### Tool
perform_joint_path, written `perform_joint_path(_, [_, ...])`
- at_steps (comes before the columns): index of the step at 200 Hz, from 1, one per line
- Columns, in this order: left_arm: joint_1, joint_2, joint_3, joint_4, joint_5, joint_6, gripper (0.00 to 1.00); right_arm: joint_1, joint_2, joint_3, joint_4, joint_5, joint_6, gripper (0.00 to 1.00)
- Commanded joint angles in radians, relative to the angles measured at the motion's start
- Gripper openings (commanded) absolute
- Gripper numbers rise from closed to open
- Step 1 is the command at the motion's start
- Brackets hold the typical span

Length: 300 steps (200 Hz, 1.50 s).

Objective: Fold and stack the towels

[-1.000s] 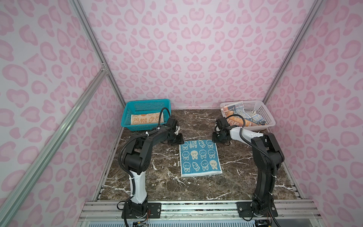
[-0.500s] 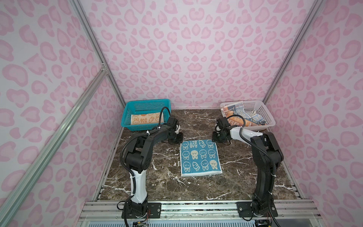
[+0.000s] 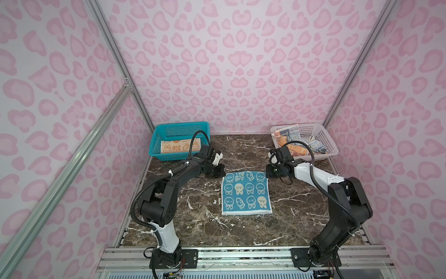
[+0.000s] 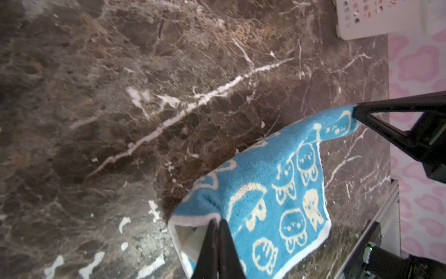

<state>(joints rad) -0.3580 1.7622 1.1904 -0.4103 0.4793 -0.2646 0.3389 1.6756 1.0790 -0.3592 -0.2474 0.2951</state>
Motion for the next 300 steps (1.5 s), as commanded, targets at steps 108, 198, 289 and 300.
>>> perform_joint_path(108, [-0.096,-0.292,-0.306,-0.001,0.036,0.01,0.03,0.146,-0.374,-0.349,-0.087,0.119,0.137,0.0])
perform_joint_path(198, [-0.135,-0.343,-0.41,0.006,0.042,-0.029,0.03,0.243,-0.447,-0.443,-0.11,0.147,0.232,0.0])
perform_joint_path(289, [-0.154,-0.351,-0.485,-0.053,0.011,-0.069,0.15,0.283,-0.48,-0.479,-0.165,0.132,0.266,0.23])
perform_joint_path(300, [-0.155,-0.372,-0.481,-0.078,-0.013,-0.07,0.24,0.288,-0.509,-0.475,-0.179,0.136,0.259,0.28])
